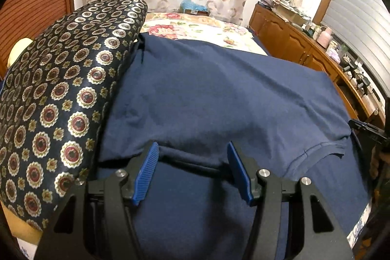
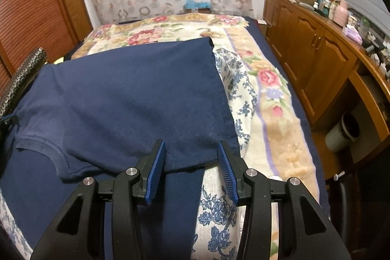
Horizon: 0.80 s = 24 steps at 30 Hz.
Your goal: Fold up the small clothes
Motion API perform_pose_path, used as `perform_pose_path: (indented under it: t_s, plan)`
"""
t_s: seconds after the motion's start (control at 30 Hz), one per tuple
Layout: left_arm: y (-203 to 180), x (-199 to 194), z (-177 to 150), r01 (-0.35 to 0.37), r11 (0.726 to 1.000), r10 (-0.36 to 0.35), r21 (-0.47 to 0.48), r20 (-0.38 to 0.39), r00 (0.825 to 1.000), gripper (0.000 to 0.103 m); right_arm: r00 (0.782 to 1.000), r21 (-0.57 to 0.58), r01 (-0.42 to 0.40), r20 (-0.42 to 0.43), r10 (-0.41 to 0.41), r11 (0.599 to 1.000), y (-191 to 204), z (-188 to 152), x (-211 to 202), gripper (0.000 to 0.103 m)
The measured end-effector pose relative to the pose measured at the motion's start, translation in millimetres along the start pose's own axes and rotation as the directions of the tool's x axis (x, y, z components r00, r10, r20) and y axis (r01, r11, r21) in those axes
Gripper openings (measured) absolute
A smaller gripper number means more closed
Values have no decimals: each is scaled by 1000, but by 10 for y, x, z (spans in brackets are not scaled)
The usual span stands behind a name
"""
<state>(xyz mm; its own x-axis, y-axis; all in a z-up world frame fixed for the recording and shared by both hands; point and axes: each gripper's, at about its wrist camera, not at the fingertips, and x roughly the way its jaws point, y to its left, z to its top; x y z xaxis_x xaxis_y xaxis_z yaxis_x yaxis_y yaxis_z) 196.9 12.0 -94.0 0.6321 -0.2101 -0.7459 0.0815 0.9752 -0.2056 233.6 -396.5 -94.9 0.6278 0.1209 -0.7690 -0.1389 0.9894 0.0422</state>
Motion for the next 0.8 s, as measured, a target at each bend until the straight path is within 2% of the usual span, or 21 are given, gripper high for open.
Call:
perform_pose_path:
  t_s: [0.07, 0.1, 0.13, 0.17, 0.23, 0.27, 0.37, 0.53, 0.8]
  plan:
    - [-18, 38, 9, -17, 1000, 17, 18, 2, 1000, 52, 1000, -10, 5, -4, -5, 1000, 18, 2, 25, 44]
    - [-26, 54, 4, -36, 999, 36, 29, 7, 999, 43, 1000, -17, 6, -3, -6, 1000, 33, 9, 35, 40]
    - [-37, 53, 4, -50, 998, 49, 36, 15, 999, 32, 1000, -28, 7, -5, -7, 1000, 52, 7, 46, 28]
    - [-33, 59, 9, -57, 998, 56, 40, 17, 998, 26, 1000, -40, 8, -9, -8, 999, 68, -2, 57, 25]
    - [3, 61, 19, -54, 998, 53, 39, 16, 998, 4, 1000, -84, 14, 0, -14, 996, 113, 1, 49, 7]
    - [20, 58, 25, -45, 998, 44, 38, 13, 999, 1, 1000, -101, 10, -2, -10, 995, 128, -4, 50, 7]
    - [35, -33, 39, -33, 998, 31, 53, 41, 999, 0, 1000, -149, 21, 17, -19, 989, 187, -5, 13, 3]
    - [-19, -303, 102, -26, 996, 15, 87, 117, 993, 0, 995, -144, 19, 104, -4, 989, 204, 39, -205, 3]
    - [28, -606, 112, -10, 994, -9, 113, 168, 986, 0, 980, -159, 20, 196, 12, 987, 348, 113, -512, 2]
